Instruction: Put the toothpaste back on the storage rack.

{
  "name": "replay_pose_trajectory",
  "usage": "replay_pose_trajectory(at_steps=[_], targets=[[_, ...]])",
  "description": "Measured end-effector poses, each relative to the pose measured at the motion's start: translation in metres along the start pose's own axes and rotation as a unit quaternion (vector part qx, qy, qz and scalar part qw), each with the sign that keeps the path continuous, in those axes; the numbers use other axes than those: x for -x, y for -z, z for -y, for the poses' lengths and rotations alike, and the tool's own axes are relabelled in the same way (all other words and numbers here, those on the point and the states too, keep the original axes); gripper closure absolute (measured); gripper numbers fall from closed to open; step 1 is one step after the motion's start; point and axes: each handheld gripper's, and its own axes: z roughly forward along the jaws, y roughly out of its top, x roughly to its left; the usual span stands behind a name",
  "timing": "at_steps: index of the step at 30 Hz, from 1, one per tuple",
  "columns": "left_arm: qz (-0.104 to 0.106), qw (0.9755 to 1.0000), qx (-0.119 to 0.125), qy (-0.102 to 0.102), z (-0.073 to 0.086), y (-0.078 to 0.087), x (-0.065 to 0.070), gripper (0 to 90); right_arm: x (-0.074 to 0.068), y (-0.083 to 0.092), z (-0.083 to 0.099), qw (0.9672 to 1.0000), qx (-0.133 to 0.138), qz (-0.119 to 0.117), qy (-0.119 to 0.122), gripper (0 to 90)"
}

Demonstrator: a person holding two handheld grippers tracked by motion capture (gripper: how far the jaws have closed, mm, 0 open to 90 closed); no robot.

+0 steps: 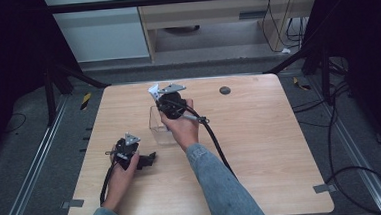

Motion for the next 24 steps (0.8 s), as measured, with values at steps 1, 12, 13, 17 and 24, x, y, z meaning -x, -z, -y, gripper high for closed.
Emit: replay_pose_trajectory(at_steps=[1,12,13,17,24], targets=[[0.0,1.0,0.0,0.0,0.0,0.0,0.0,0.0,-0.0003,-0.0001,0.0007,1.0,-0.001,0.0,-0.002,80.0],[0.0,1.0,0.0,0.0,0.0,0.0,-0.0001,0.0,0.0004,-0.0014,0.0065,1.0,-0.005,0.001,-0.003,80.1],[0.0,1.0,0.0,0.0,0.0,0.0,-0.0001,0.0,0.0004,-0.0014,0.0065,1.0,-0.005,0.001,-0.003,80.1],[0.0,1.0,0.0,0.0,0.0,0.0,0.0,0.0,-0.0002,-0.002,0.0074,1.0,-0.005,0.001,-0.004,80.1],[0.0,1.0,0.0,0.0,0.0,0.0,0.0,0.0,-0.0014,-0.0034,0.0086,1.0,-0.007,-0.001,-0.001,80.1]])
